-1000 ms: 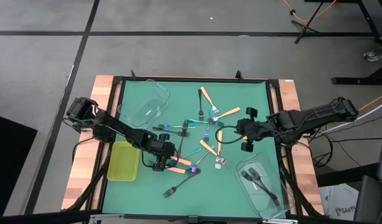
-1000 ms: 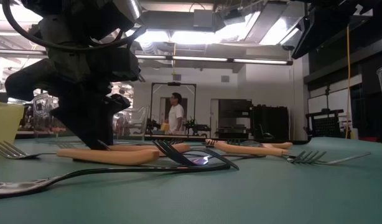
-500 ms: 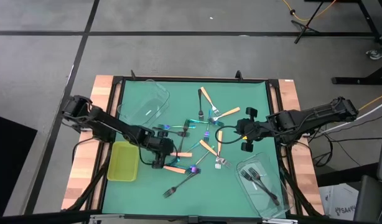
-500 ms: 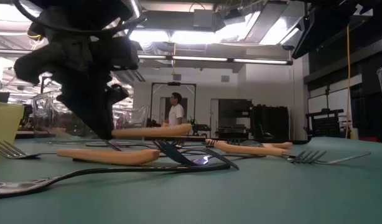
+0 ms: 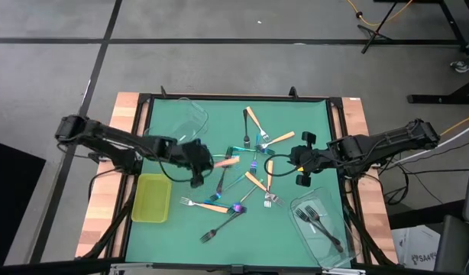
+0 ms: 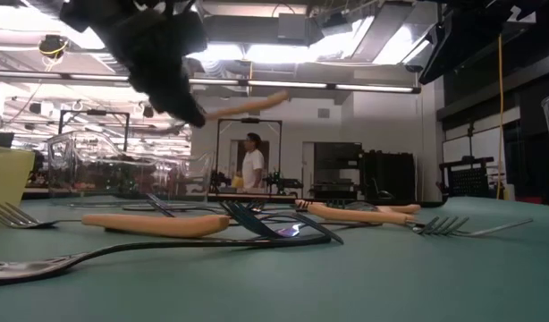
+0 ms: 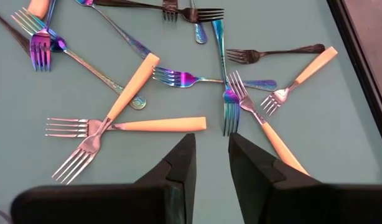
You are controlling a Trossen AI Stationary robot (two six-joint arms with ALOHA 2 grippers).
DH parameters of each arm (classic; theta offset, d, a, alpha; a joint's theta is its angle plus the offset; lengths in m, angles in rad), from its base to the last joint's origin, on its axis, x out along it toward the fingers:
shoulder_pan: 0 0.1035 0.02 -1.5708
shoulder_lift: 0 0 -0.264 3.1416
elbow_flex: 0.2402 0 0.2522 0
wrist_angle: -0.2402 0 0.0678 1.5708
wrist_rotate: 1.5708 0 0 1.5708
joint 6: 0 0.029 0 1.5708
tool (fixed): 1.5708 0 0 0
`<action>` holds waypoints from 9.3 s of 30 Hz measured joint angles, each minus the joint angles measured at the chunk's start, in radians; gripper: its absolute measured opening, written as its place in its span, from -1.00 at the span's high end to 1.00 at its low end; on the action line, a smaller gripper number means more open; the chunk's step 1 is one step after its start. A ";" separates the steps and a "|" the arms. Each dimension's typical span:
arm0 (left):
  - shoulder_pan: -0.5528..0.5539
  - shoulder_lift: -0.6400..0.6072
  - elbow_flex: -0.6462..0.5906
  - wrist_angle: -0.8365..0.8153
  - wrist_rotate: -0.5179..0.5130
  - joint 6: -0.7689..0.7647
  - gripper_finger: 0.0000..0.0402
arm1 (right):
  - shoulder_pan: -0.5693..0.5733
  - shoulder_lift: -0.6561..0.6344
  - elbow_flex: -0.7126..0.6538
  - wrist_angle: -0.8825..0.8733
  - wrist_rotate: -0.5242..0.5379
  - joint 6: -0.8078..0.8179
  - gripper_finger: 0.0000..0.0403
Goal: Sort silverware by color (type)
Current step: Put the orange fork in the top transparent bin
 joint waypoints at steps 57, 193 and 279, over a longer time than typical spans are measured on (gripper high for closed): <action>0.634 -0.255 -0.217 -0.325 -0.121 0.168 0.87 | 0.000 0.000 0.000 0.001 0.001 0.000 0.58; -0.418 0.253 0.021 -0.003 -0.018 -0.126 0.62 | 0.000 0.000 0.000 0.001 0.030 0.000 0.58; -0.441 0.325 -0.048 0.034 -0.071 -0.123 0.74 | 0.000 0.000 0.000 0.002 0.030 0.000 0.58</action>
